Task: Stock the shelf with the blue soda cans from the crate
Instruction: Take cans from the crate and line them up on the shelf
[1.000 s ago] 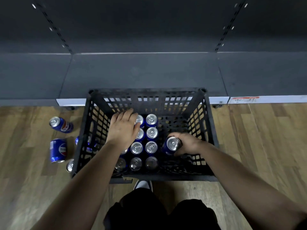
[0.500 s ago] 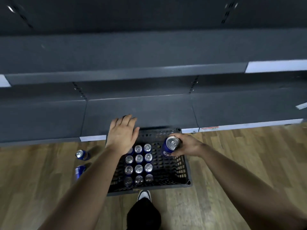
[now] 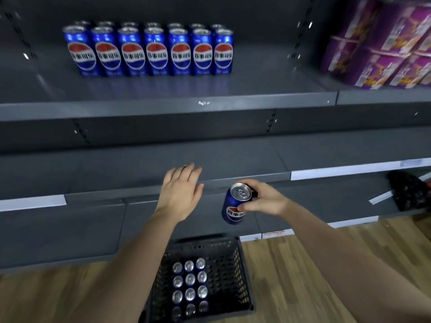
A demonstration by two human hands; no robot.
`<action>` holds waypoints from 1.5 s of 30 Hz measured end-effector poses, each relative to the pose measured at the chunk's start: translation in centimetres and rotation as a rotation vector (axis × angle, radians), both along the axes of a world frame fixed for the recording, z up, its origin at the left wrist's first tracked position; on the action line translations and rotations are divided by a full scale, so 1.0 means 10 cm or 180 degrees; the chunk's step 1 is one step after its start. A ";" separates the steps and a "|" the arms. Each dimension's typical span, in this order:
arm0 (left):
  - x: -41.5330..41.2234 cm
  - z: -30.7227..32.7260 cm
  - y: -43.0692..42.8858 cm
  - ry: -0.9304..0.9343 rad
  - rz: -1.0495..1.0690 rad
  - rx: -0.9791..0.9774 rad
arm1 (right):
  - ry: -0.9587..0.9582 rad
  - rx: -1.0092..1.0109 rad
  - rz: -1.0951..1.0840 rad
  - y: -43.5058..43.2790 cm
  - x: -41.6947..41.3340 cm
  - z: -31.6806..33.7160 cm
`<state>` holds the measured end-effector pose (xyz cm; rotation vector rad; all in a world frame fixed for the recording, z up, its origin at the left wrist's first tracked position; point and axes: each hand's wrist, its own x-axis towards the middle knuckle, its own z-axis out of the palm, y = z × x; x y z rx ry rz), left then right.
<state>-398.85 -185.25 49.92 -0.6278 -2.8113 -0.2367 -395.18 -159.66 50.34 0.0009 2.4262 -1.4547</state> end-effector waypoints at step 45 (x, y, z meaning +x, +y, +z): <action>-2.09 1.39 1.02 0.0629 0.0160 -0.0089 | 0.1463 -0.0474 -0.0624 1.06 -2.74 2.00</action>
